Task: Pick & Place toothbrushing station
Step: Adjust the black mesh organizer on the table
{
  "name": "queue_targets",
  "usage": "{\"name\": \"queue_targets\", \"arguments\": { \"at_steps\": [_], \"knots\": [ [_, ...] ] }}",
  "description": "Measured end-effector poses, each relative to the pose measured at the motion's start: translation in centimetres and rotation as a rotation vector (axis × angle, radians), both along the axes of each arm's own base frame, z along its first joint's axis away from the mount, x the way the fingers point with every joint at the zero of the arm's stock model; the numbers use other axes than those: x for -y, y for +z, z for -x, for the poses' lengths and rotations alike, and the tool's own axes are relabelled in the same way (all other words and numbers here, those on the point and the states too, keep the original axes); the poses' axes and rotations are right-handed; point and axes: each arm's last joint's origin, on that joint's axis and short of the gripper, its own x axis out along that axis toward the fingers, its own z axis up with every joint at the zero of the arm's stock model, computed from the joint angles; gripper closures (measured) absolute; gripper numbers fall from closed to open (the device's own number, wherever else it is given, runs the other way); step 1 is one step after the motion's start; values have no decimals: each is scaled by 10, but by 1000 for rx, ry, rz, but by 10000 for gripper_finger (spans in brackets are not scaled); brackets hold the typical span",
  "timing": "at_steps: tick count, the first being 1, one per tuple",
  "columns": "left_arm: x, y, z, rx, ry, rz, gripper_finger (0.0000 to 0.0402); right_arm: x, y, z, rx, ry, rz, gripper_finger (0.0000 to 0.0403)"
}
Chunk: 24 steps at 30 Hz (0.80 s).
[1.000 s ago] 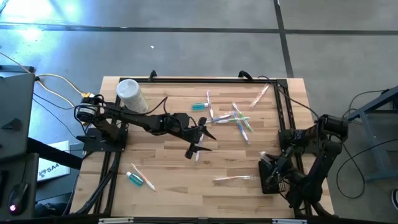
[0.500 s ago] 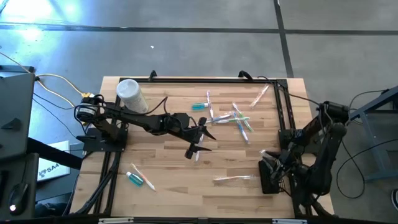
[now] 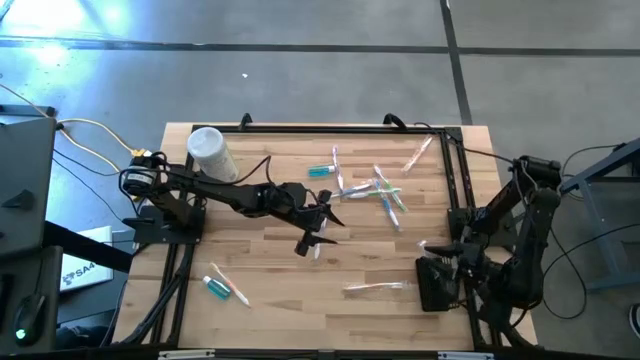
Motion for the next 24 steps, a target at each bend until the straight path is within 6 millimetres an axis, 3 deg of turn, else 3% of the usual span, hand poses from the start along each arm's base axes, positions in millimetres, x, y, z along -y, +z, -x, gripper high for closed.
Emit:
{"name": "queue_targets", "arguments": {
  "at_steps": [6, 16, 24],
  "knots": [
    [0, 8, -1, -83, 0, 0, 164, -8, 0, -1, 65, 70, 83, 292],
    [2, 22, -6, 37, -64, -30, 164, -14, 0, -2, 63, 92, 132, 292],
    [2, 19, -5, 8, -64, -32, 164, -15, 40, -11, -302, 93, 27, 292]
  ]
}}
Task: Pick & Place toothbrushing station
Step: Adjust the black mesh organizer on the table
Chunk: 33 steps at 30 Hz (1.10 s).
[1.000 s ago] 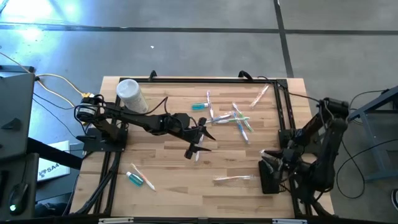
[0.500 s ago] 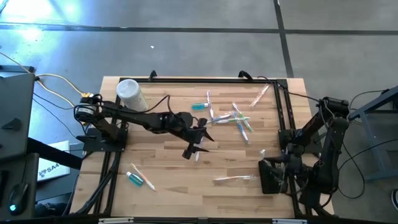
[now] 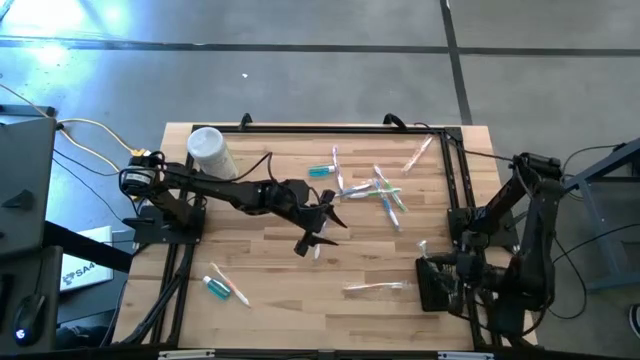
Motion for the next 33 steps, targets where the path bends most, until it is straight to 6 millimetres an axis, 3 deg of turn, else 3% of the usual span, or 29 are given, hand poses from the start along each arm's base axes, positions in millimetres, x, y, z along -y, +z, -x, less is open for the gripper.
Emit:
{"name": "queue_targets", "arguments": {
  "at_steps": [5, 10, 14, 20, 28, 33],
  "knots": [
    [0, -1, 0, -15, 3, 5, 164, 14, 33, -15, -246, -10, -120, 292],
    [0, -4, 2, -52, 6, 10, 164, 47, 51, -14, -519, -131, -285, 292],
    [0, -6, 2, -75, 16, 25, 164, 65, 53, -11, -608, -195, -412, 292],
    [0, -6, 2, -81, 18, 24, 164, 79, 59, -10, -578, -228, -459, 292],
    [0, -6, 2, -81, 19, 25, 164, 78, 58, -13, -582, -174, -385, 282],
    [0, -6, 2, -82, 20, 28, 164, 69, 40, -20, -789, -55, -285, 260]
  ]
}}
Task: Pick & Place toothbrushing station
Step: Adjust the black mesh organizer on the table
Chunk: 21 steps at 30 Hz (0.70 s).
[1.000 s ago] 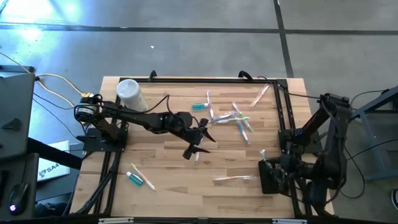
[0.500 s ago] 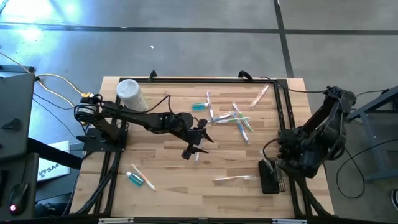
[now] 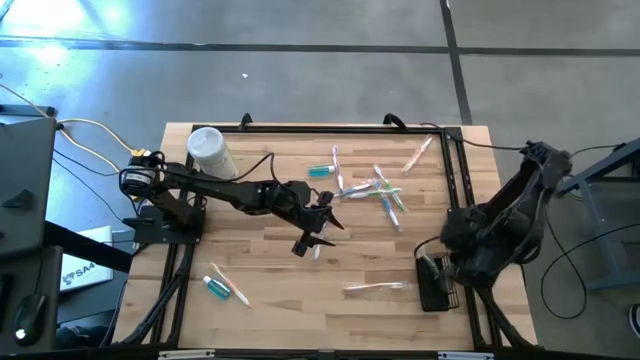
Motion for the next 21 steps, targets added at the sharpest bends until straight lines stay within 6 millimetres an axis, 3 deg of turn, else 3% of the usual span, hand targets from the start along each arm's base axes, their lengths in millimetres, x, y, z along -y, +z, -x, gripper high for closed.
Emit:
{"name": "queue_targets", "arguments": {
  "at_steps": [7, 21],
  "knots": [
    [0, 0, 0, -6, 8, 16, 164, -1, -33, -10, -176, 35, 76, 259],
    [0, 1, 0, 6, 10, 19, 164, -2, -47, -31, -204, 88, 61, 258]
  ]
}}
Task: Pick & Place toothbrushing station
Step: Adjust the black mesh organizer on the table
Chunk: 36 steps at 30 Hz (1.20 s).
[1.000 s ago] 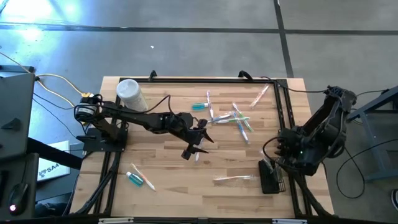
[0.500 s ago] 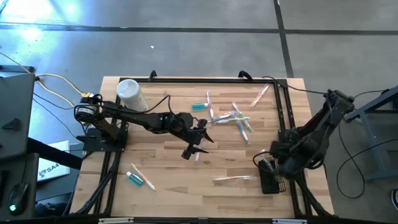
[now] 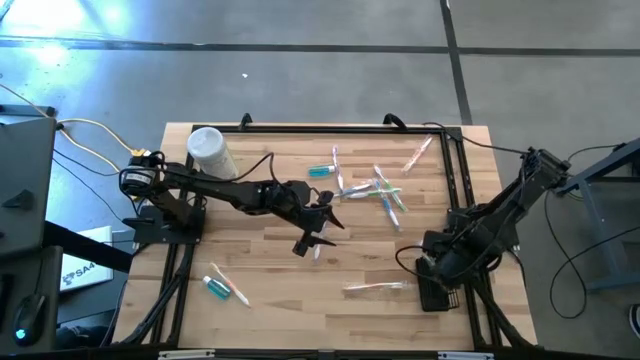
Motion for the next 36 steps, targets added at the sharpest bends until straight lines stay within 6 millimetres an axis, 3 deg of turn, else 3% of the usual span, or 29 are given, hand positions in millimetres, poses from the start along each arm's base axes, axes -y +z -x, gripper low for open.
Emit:
{"name": "queue_targets", "arguments": {
  "at_steps": [8, 24, 29, 36],
  "knots": [
    [0, 0, 0, -4, 0, 0, 164, 3, -31, 5, -74, 25, 21, 258],
    [0, 1, 0, 10, -1, 1, 164, 4, -60, 7, -94, 94, -10, 264],
    [0, 1, 0, 10, -2, 1, 164, 8, -68, 7, -114, 88, -15, 302],
    [0, 1, 0, 10, -1, 1, 164, 13, -70, 3, -132, 126, -33, 388]
  ]
}}
